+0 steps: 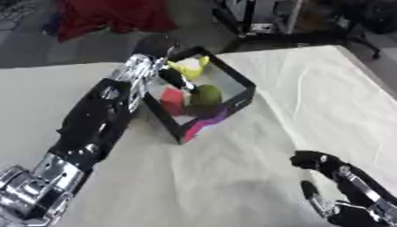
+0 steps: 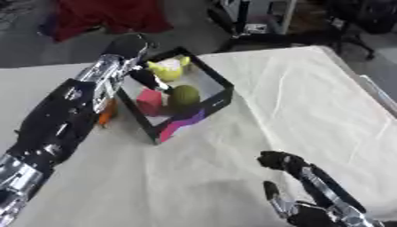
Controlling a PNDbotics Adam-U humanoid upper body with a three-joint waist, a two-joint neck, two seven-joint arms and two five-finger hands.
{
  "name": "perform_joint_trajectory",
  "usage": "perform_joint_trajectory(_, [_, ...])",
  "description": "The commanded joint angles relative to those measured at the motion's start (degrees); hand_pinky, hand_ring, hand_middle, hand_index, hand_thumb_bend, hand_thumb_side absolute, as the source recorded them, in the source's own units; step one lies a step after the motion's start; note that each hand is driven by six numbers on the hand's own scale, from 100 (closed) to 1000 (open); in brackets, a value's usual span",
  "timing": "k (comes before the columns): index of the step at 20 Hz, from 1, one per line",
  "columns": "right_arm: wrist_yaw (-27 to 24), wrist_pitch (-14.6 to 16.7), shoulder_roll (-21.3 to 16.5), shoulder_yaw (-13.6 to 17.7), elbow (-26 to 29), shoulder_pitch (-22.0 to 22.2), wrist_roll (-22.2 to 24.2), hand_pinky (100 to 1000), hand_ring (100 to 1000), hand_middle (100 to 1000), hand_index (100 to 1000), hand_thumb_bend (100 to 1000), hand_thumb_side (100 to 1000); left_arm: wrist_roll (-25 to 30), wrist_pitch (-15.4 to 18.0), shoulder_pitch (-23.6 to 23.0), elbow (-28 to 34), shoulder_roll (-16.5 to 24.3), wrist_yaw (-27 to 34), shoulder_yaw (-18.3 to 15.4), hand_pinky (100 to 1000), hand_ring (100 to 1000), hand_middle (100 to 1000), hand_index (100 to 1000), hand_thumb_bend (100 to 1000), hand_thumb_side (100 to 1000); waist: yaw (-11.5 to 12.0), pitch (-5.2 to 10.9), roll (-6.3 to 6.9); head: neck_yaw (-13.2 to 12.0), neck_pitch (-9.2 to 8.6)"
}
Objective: Pick up objects on the table and place them in the box.
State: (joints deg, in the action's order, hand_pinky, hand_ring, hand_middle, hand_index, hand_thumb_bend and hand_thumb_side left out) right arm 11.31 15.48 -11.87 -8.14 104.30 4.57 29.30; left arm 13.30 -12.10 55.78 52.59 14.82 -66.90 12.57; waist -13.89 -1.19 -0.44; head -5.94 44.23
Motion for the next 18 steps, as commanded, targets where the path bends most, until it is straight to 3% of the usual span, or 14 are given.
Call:
perform_joint_trajectory(1, [0.07, -0.08, -0.54, 0.35, 0.44, -0.31, -0.28, 873, 828, 790, 891, 100, 342, 0.45, -0.76, 2.0, 4.79, 5.15, 3.86, -0.98, 753, 718, 780, 876, 1000, 621, 0.41, 1.3, -0.72, 0.34, -0.11])
perform_joint_trajectory(9, [0.38, -0.13, -0.72, 0.66, 0.38, -0.18, -0.57, 872, 828, 790, 890, 100, 343, 6.8, -0.9, -0.46, 13.74, 16.56, 13.24, -1.21, 745, 676, 734, 850, 1000, 573, 1.75, 1.37, -0.42, 0.95, -0.11])
perform_joint_trajectory(14, [0.45, -0.13, -0.89, 0.72, 0.35, -0.25, -0.66, 872, 828, 790, 890, 100, 341, 18.51, 1.44, -5.01, 17.63, 23.26, 20.04, 0.17, 760, 678, 723, 837, 1000, 416, 2.14, 1.32, -0.13, 1.37, -0.11])
perform_joint_trajectory(16, [0.47, -0.11, -0.95, 0.72, 0.38, -0.27, -0.66, 872, 828, 790, 890, 100, 341, 23.17, 1.7, -6.35, 18.1, 24.7, 22.38, 0.91, 764, 682, 723, 838, 943, 365, 2.17, 1.32, -0.11, 1.4, -0.11])
perform_joint_trajectory(17, [0.47, -0.09, -0.99, 0.73, 0.4, -0.28, -0.67, 872, 828, 790, 890, 100, 341, 25.65, 1.75, -6.94, 18.03, 25.28, 23.33, 1.5, 765, 684, 721, 834, 869, 374, 2.18, 1.32, -0.11, 1.42, -0.11])
perform_joint_trajectory(18, [0.47, -0.09, -1.01, 0.74, 0.41, -0.28, -0.68, 872, 828, 790, 890, 100, 341, 28.0, 1.7, -7.41, 17.83, 25.65, 23.9, 2.2, 764, 684, 721, 834, 861, 369, 2.2, 1.32, -0.11, 1.45, -0.11])
